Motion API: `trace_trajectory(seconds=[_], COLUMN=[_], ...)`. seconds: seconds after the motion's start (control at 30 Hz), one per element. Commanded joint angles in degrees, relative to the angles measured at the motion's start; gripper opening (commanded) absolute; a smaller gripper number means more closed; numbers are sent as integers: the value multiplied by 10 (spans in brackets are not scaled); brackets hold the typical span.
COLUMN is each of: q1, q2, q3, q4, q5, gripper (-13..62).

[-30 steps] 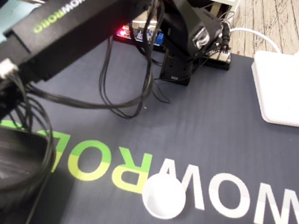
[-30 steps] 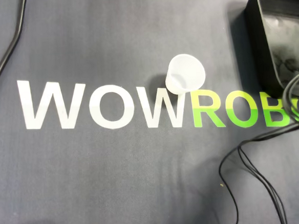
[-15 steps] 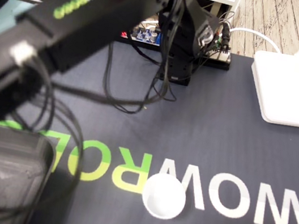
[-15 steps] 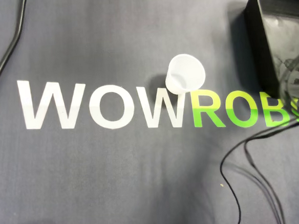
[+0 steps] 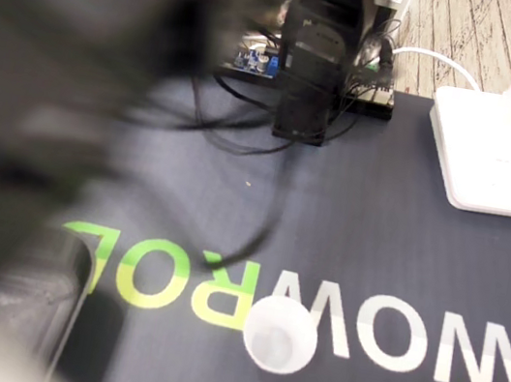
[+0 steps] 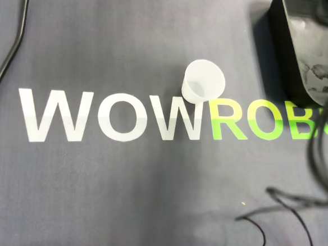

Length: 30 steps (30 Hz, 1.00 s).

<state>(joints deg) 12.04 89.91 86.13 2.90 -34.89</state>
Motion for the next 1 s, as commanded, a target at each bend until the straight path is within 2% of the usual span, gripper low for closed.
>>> trace_trajectory(seconds=[0.0, 0.2, 0.4, 0.6, 0.97], q1=[-40, -130, -148, -150, -156], q2=[89, 192, 217, 197, 134], q3=[24, 225, 401, 481, 527], q4=[-33, -43, -144, -238, -311], q5=[-95, -305, -456, -504, -533], gripper=[50, 50, 50, 50, 50])
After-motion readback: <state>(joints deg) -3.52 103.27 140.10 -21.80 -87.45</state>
